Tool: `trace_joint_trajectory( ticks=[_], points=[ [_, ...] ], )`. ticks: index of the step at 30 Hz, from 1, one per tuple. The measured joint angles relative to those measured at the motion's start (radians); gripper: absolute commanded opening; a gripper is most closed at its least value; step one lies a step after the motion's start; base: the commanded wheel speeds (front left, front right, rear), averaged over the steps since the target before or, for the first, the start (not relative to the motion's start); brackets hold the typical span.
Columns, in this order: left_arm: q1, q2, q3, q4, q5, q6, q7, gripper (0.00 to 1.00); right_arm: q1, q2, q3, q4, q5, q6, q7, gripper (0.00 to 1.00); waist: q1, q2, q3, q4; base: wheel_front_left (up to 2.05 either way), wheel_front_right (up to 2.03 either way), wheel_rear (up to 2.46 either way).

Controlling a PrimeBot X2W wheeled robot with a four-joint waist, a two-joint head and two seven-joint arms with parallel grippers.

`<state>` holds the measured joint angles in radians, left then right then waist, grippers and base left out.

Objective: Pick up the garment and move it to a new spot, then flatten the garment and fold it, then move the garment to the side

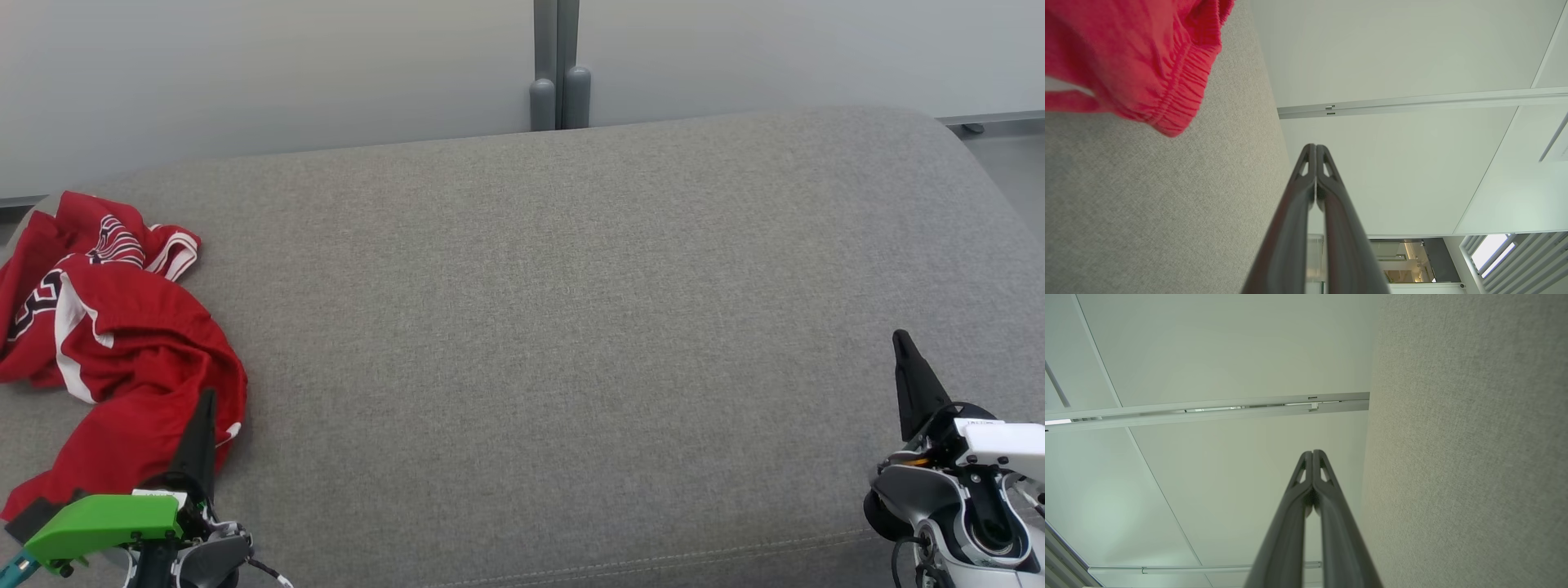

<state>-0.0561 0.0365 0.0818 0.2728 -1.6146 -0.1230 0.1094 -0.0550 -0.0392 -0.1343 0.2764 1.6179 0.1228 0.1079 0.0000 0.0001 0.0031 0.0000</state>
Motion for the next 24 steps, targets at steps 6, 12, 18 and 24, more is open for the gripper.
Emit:
trace_joint_trajectory(
  ticks=[6, 12, 18, 24],
  points=[
    [0.0, 0.0, 0.0, 0.0, 0.0, 0.0, 0.0, 0.0, 0.0, 0.0, 0.0, 0.0, 0.0, 0.0, 0.0, 0.0, 0.0, 0.0, 0.0, 0.0, 0.0, 0.0, 0.0],
    [0.0, 0.0, 0.0, 0.0, 0.0, 0.0, 0.0, 0.0, 0.0, 0.0, 0.0, 0.0, 0.0, 0.0, 0.0, 0.0, 0.0, 0.0, 0.0, 0.0, 0.0, 0.0, 0.0],
    [0.0, 0.0, 0.0, 0.0, 0.0, 0.0, 0.0, 0.0, 0.0, 0.0, 0.0, 0.0, 0.0, 0.0, 0.0, 0.0, 0.0, 0.0, 0.0, 0.0, 0.0, 0.0, 0.0],
    [0.0, 0.0, 0.0, 0.0, 0.0, 0.0, 0.0, 0.0, 0.0, 0.0, 0.0, 0.0, 0.0, 0.0, 0.0, 0.0, 0.0, 0.0, 0.0, 0.0, 0.0, 0.0, 0.0]
  ],
)
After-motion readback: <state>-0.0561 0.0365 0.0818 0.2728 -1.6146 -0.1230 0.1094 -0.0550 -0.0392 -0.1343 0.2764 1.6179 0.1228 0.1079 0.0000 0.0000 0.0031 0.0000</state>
